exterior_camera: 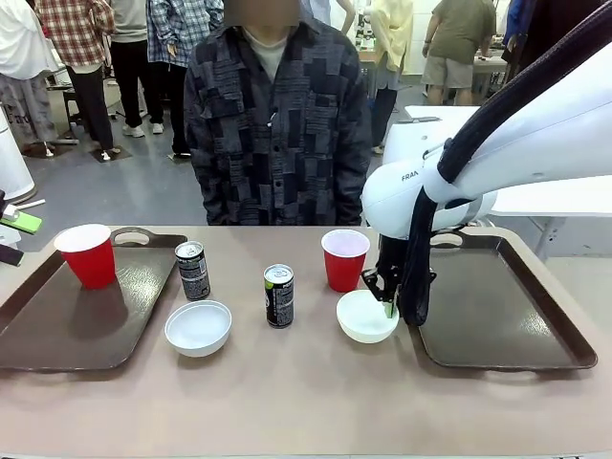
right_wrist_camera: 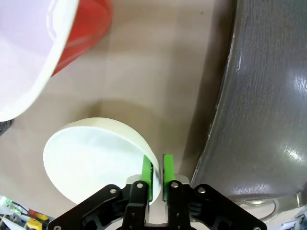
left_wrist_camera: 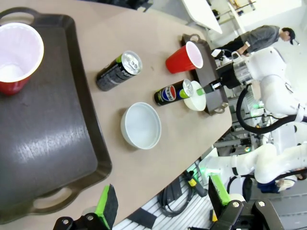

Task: Prepare tableware on both trays.
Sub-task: Pick up a Picnic Bowl from the table and place it on a Handle tray.

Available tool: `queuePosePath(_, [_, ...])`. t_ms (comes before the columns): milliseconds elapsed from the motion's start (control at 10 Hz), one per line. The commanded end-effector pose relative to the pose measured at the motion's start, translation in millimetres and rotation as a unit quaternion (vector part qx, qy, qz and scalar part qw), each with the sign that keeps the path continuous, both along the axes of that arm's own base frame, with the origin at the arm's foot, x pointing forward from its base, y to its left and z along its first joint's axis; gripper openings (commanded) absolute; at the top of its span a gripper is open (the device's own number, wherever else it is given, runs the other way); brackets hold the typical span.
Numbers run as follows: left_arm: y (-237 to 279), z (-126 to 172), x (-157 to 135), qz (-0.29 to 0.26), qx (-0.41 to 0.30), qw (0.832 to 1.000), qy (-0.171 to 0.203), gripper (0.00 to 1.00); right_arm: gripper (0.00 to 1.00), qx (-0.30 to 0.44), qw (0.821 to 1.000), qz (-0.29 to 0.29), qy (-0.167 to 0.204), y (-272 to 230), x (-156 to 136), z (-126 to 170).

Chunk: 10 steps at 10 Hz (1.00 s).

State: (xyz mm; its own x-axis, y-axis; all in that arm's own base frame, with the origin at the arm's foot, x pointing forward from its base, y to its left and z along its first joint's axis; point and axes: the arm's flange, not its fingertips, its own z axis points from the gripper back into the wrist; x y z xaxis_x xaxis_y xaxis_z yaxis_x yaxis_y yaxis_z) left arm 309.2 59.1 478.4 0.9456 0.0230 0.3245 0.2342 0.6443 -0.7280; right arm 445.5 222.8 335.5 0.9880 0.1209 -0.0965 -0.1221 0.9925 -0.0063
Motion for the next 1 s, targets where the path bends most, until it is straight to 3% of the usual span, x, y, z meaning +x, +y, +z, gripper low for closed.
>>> queuePosePath(0, [-1,0,1,-0.002,-0.010,1.000,0.001,1.00,0.00,0.006,1.000,0.001,0.002,2,6,-2])
queuePosePath(500, [-1,0,1,-0.002,-0.010,1.000,0.001,1.00,0.00,0.006,1.000,0.013,0.011,2,4,3])
queuePosePath(600, [-1,0,1,-0.002,-0.010,1.000,0.001,1.00,0.00,0.019,0.999,0.024,0.022,2,-2,15])
queuePosePath(900, [-1,0,1,-0.002,-0.010,1.000,0.001,1.00,0.00,0.027,0.997,0.068,-0.019,7,-46,101])
